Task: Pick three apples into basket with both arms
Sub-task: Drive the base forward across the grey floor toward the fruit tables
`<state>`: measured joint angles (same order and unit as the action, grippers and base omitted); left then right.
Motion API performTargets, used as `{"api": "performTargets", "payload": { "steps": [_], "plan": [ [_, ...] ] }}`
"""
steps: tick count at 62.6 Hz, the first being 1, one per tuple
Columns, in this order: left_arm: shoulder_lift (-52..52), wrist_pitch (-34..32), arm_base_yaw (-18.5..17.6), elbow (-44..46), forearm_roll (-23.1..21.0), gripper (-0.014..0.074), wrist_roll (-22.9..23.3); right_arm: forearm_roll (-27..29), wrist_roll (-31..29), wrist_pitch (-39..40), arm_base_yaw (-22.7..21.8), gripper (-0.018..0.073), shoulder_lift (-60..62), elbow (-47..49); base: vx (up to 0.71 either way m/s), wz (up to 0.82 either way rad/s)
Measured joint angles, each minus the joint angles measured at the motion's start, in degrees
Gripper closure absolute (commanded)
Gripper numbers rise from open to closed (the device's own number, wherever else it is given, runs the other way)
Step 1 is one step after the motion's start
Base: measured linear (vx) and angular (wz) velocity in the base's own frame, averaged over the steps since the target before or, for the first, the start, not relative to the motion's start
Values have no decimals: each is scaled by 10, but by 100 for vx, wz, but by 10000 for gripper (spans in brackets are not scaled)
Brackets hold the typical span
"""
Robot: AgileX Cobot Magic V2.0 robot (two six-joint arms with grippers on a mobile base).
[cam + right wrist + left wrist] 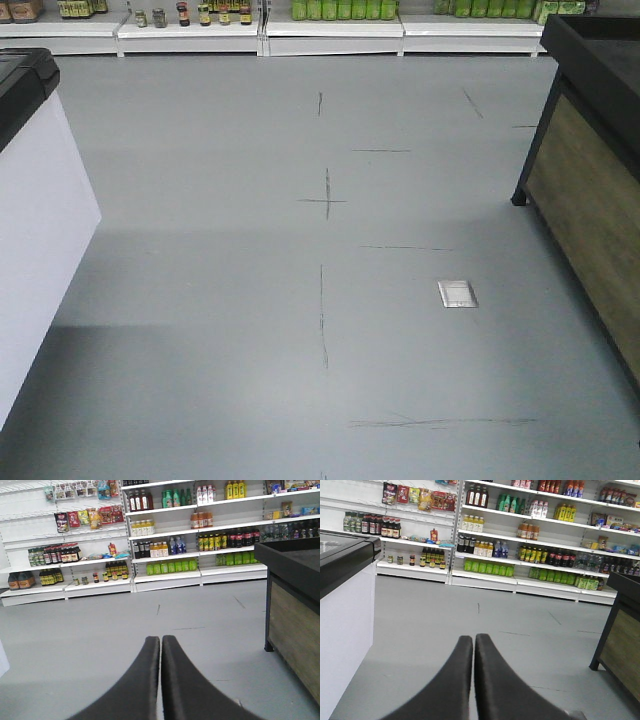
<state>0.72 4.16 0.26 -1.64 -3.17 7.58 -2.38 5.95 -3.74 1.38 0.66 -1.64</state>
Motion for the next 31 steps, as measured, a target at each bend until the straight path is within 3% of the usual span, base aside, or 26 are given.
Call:
{"api": "performTargets", "payload": {
  "steps": [31],
  "plan": [
    [0,0,0,0,0,603,0,0,0,0,0,564,0,0,0,0]
  ]
}}
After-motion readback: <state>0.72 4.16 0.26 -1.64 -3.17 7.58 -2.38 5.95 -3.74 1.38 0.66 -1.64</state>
